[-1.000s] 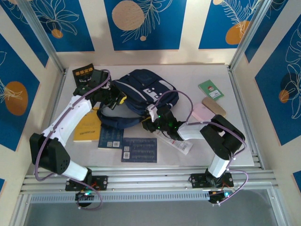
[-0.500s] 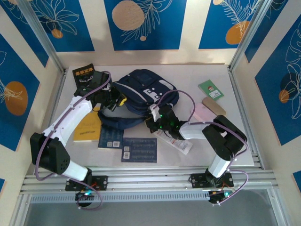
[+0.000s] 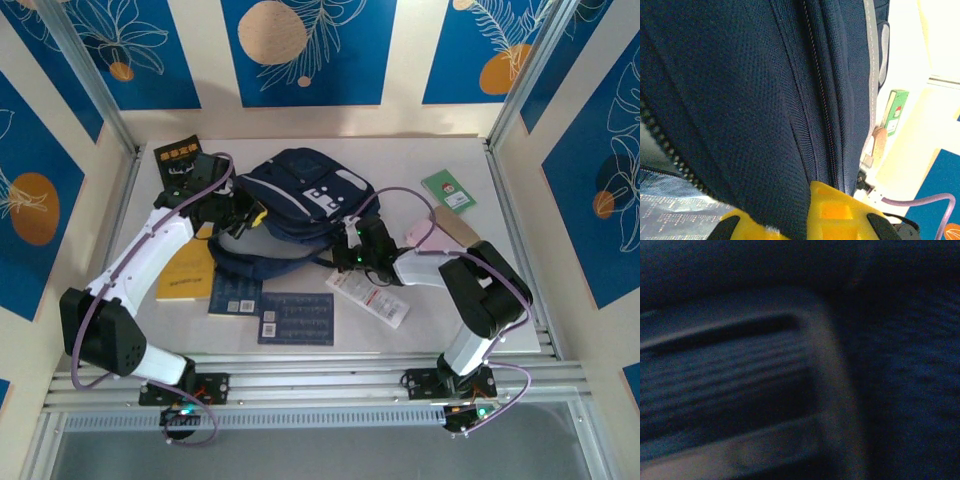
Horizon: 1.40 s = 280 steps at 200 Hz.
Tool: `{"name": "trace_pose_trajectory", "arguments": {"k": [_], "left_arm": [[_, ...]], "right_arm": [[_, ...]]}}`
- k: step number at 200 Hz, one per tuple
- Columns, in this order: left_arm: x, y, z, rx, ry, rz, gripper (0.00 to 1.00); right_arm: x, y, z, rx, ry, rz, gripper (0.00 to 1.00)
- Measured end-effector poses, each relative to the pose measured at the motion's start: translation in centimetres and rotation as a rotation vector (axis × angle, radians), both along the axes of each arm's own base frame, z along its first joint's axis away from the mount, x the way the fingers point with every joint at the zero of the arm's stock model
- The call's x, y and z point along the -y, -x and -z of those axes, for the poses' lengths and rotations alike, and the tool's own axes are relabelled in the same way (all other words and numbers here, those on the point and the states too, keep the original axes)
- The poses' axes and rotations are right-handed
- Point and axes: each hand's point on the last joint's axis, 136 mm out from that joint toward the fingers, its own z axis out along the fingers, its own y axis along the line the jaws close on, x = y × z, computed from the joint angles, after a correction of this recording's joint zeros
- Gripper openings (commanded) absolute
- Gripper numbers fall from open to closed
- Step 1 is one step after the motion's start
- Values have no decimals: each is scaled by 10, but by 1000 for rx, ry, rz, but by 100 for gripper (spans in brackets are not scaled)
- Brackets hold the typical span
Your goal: Pack books, pencil case, and school supplies into a backpack
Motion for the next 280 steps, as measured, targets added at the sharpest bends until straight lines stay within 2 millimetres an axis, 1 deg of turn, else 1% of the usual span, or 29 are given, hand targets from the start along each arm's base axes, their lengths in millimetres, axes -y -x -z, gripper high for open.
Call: {"name": "trace_pose_trajectory", "arguments": {"k": [40, 58, 73, 85, 101, 114, 127, 139, 152, 162, 163, 173, 174, 182, 194, 208, 221, 232, 247, 258, 264, 280], "left_arm": [[-1, 2, 2, -3, -1, -1, 0], [-1, 3, 3, -1, -1, -1, 0], [0, 3, 4, 6, -2, 0, 0], [4, 3, 4, 14, -1, 6, 0], [13, 5, 4, 26, 1, 22, 0], [23, 6, 3, 42, 4, 39, 0], [32, 5, 4, 55, 3, 57, 4], [43, 4, 10, 56, -5, 73, 11], [55, 3, 20, 43, -12, 97, 25], [65, 3, 27, 32, -14, 119, 35], [70, 2, 30, 25, -16, 127, 36], [86, 0, 33, 22, -9, 167, 43], [90, -1, 36, 13, -9, 174, 44], [107, -4, 39, 7, 4, 204, 49], [132, -7, 41, 15, 22, 268, 54], [157, -8, 36, 47, 49, 336, 58], [169, -3, 26, 87, 60, 397, 59], [173, -1, 16, 124, 63, 435, 61], [169, 3, 5, 178, 35, 484, 61], [160, 4, -3, 226, -1, 511, 60], [152, 4, -11, 257, -20, 523, 60], [130, 5, -24, 320, -80, 541, 60]], "right_arm": [[4, -3, 0, -49, -5, 34, 21], [7, -9, -6, -64, -5, 56, 27], [10, -19, -14, -68, -11, 77, 30], [12, -31, -22, -72, -18, 99, 32], [15, -47, -30, -76, -24, 128, 35], [20, -58, -32, -92, -23, 158, 38], [27, -67, -32, -113, -20, 186, 42], [33, -74, -30, -133, -16, 210, 45], [43, -81, -29, -145, -8, 241, 46], [51, -85, -28, -156, -4, 271, 49], [52, -85, -28, -156, -3, 273, 49], [60, -89, -28, -160, -1, 302, 50], [61, -89, -29, -160, -1, 304, 50], [66, -92, -30, -160, -1, 322, 50], [74, -96, -31, -167, -2, 347, 50], [86, -101, -33, -177, -5, 378, 51], [95, -105, -37, -184, -6, 403, 51], [102, -108, -41, -186, -1, 420, 51], [109, -110, -48, -182, 12, 442, 50], [113, -107, -53, -176, 22, 451, 49], [115, -106, -57, -171, 28, 457, 49], [120, -103, -67, -153, 41, 472, 47]]}}
